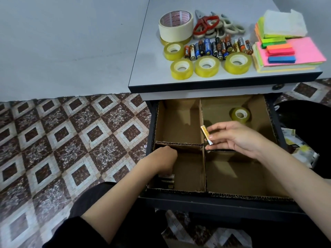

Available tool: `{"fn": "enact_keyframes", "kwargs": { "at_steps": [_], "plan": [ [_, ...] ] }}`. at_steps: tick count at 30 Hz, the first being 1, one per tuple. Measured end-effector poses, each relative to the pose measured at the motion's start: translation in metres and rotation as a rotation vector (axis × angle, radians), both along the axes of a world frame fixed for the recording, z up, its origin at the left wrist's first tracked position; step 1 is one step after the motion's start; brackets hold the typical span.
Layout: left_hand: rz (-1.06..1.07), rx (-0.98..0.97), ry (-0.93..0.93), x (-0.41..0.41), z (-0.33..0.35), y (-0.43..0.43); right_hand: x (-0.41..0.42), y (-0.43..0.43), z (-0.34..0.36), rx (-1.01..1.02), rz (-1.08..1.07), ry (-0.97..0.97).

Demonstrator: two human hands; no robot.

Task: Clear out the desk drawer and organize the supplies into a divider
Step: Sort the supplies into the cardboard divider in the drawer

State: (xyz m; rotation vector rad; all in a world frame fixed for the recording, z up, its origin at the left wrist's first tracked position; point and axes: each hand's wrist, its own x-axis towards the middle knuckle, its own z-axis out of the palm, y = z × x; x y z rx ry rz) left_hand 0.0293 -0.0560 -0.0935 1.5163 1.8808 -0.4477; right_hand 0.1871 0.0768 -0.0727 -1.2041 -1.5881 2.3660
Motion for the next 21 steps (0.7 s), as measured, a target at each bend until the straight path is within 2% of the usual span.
{"fn": "enact_keyframes", "kwargs": {
  "at_steps": [4, 7, 9, 11, 14, 18, 21],
  "plan": [
    [0.341, 0.119, -0.37, -0.019, 0.031, -0.005, 0.004, -0.011, 0.005, 0.034, 0.071, -0.039],
    [0.535, 0.38, -0.443, -0.031, 0.042, -0.016, 0.008, -0.028, 0.012, 0.072, 0.208, -0.069],
    [0.64, 0.66, -0.371, -0.037, 0.037, -0.022, 0.006, -0.042, 0.014, 0.166, 0.309, -0.125],
    [0.691, 0.819, -0.218, -0.042, 0.03, -0.024, -0.002, -0.053, 0.01, 0.286, 0.38, -0.195],
    [0.638, 0.81, -0.063, -0.05, 0.02, -0.021, -0.016, -0.062, 0.003, 0.452, 0.428, -0.269],
    [0.551, 0.732, -0.014, -0.052, 0.013, -0.014, -0.039, -0.077, -0.004, 0.639, 0.547, -0.309],
    [0.564, 0.755, -0.023, -0.052, 0.013, -0.014, -0.057, -0.093, -0.019, 0.708, 0.623, -0.343]
  ]
}}
